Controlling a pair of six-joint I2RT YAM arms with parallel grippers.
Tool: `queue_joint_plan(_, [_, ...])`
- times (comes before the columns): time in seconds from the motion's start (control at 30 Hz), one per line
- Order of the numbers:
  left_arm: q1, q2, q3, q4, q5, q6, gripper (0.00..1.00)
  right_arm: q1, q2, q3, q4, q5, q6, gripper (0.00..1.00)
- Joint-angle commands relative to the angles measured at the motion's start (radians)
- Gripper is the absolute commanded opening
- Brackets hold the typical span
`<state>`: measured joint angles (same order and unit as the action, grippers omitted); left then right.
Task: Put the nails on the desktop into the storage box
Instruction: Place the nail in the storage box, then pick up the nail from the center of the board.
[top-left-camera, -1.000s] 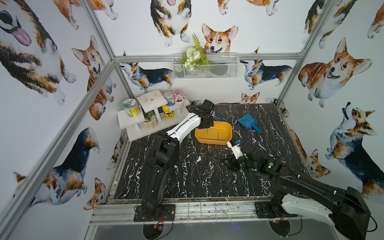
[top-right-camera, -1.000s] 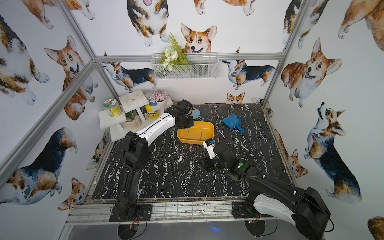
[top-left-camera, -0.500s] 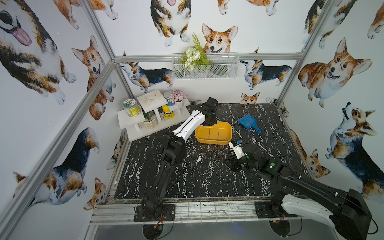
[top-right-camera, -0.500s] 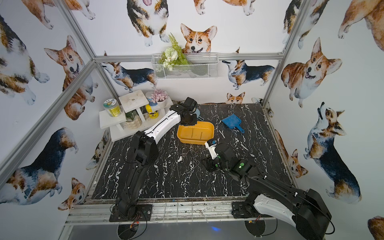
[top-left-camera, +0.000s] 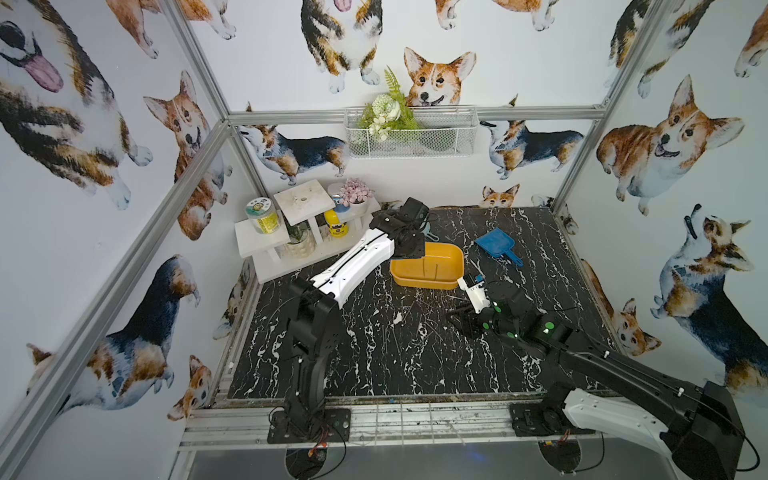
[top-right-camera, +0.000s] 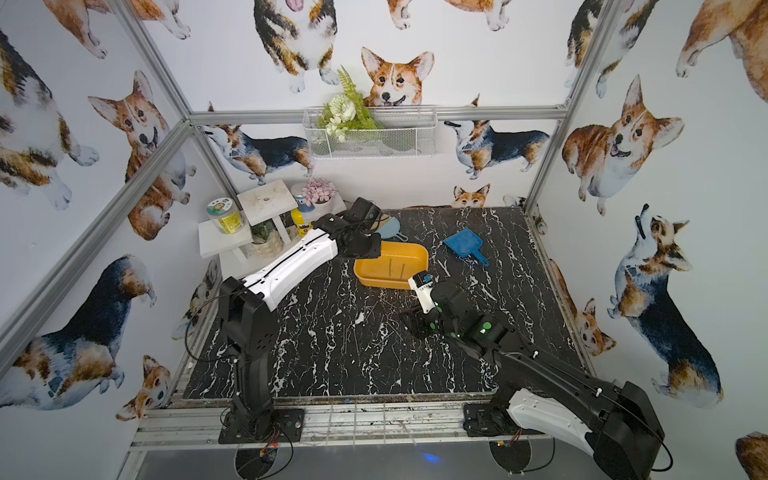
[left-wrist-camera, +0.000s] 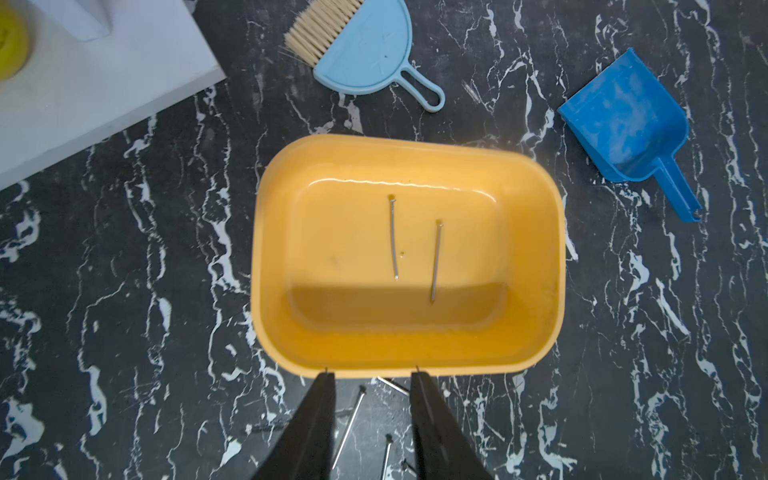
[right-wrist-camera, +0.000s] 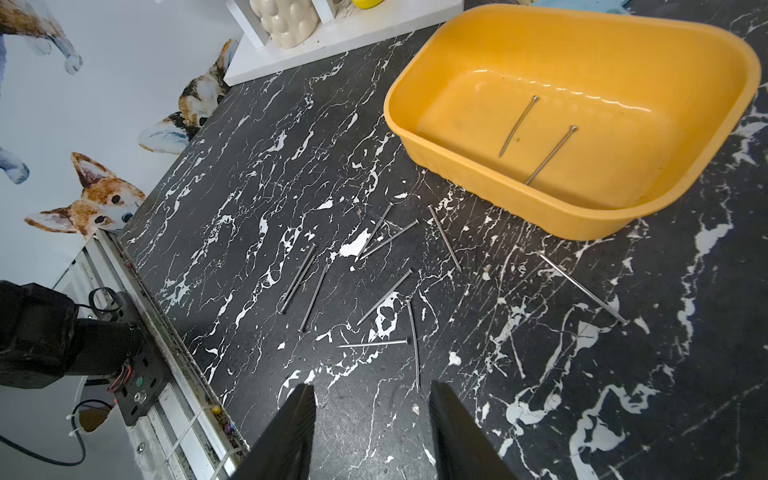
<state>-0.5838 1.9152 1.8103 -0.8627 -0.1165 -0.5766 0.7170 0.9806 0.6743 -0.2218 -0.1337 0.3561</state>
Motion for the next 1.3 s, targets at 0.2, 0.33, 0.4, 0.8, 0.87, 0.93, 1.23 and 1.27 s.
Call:
queue_joint_plan(0.2, [-0.002,-0.363,-0.482,0.143,-0.013,-0.08,0.37,-0.004,0.007,0.017,-0.007,-0.037,-0.01,0.5])
queue_joint_plan(0.33, [-0.001,-0.467,-0.659,0.195,0.005,-0.123,0.37,-0.002,0.004,0.002,0.002,-0.053,0.0,0.5])
queue_joint_plan(0.4, [-0.001,-0.499,-0.725,0.224,0.018,-0.141,0.36,0.0,0.003,-0.009,0.005,-0.062,0.007,0.49])
queue_joint_plan(0.8, [-0.025,-0.471,-0.894,0.317,0.027,-0.16,0.29,0.03,0.011,-0.051,0.033,-0.062,0.036,0.49])
queue_joint_plan(0.87, [-0.028,-0.458,-0.913,0.331,0.028,-0.162,0.29,0.031,0.015,-0.053,0.039,-0.063,0.039,0.49])
queue_joint_plan(0.93, [-0.03,-0.441,-0.931,0.349,0.031,-0.166,0.28,0.034,0.02,-0.055,0.045,-0.063,0.042,0.49])
queue_joint_plan(1.23, [-0.037,-0.361,-0.952,0.406,0.037,-0.18,0.24,0.051,0.038,-0.057,0.062,-0.061,0.051,0.49])
queue_joint_plan(1.27, [-0.037,-0.354,-0.951,0.411,0.038,-0.182,0.24,0.053,0.038,-0.058,0.061,-0.059,0.052,0.49])
